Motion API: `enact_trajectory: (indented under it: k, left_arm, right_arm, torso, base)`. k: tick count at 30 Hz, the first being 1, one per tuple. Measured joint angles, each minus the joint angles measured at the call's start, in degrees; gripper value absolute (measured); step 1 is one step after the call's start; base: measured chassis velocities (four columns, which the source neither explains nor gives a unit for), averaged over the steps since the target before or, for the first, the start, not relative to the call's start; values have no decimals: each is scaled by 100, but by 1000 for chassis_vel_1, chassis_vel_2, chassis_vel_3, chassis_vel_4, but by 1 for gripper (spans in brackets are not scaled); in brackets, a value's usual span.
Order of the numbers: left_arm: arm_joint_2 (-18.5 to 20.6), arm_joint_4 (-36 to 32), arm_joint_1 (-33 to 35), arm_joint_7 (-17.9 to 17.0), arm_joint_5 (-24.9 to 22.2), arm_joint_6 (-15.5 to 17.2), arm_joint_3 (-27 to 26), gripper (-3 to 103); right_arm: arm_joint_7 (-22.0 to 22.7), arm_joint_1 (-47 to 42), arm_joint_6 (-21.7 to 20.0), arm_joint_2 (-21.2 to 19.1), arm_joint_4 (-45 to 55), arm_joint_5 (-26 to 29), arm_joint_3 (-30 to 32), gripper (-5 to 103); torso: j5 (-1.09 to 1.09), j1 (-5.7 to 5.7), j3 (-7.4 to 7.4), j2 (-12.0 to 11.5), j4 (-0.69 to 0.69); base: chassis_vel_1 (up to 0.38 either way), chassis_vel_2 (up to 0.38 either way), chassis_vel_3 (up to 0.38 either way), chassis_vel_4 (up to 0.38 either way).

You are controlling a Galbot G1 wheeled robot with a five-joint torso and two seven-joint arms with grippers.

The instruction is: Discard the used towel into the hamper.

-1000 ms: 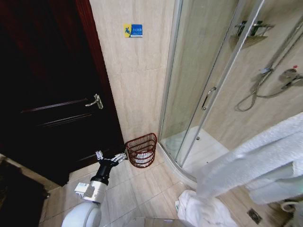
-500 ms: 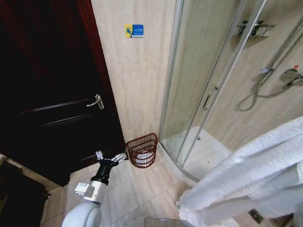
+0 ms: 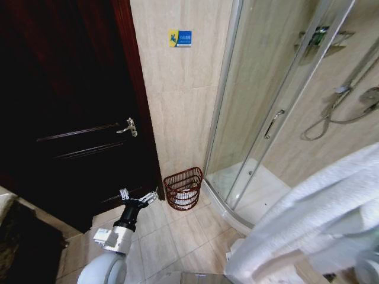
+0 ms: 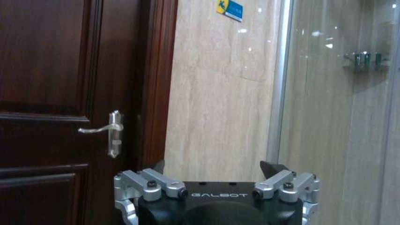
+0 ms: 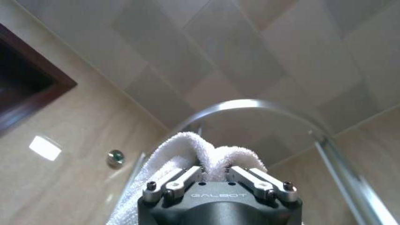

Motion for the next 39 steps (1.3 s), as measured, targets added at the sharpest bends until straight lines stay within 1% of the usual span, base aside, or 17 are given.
enact_trajectory:
  k: [1, 4, 7, 15, 23, 39]
  left_arm:
    - [0, 0, 0, 0, 0, 0, 0, 99]
    - [1, 0, 0, 0, 0, 0, 0, 99]
    - [1, 0, 0, 0, 0, 0, -1, 99]
    - [1, 0, 0, 0, 0, 0, -1, 99]
    - [1, 0, 0, 0, 0, 0, -1, 99]
    - [1, 0, 0, 0, 0, 0, -1, 99]
  right_arm:
    - [0, 0, 0, 0, 0, 0, 0, 7]
    - [15, 136, -114, -176, -2, -126, -283, 7]
    - [38, 205, -168, -293, -3, -139, -357, 7]
    - [93, 370, -301, -550, -5, -17, -369, 7]
    - [101, 482, -328, -729, -5, 86, -361, 7]
    - [120, 509, -304, -841, -5, 122, -307, 7]
  torso:
    - [0, 0, 0, 0, 0]
    - [-1, 0, 0, 0, 0]
    - [-1, 0, 0, 0, -1]
    - [-1, 0, 0, 0, -1]
    - [0, 0, 0, 0, -1]
    - [-1, 0, 0, 0, -1]
  base:
    - [0, 0, 0, 0]
    - [0, 0, 0, 0]
    - [0, 0, 0, 0]
    - [27, 30, 25, 23]
    - [67, 59, 67, 74]
    - [117, 115, 115, 116]
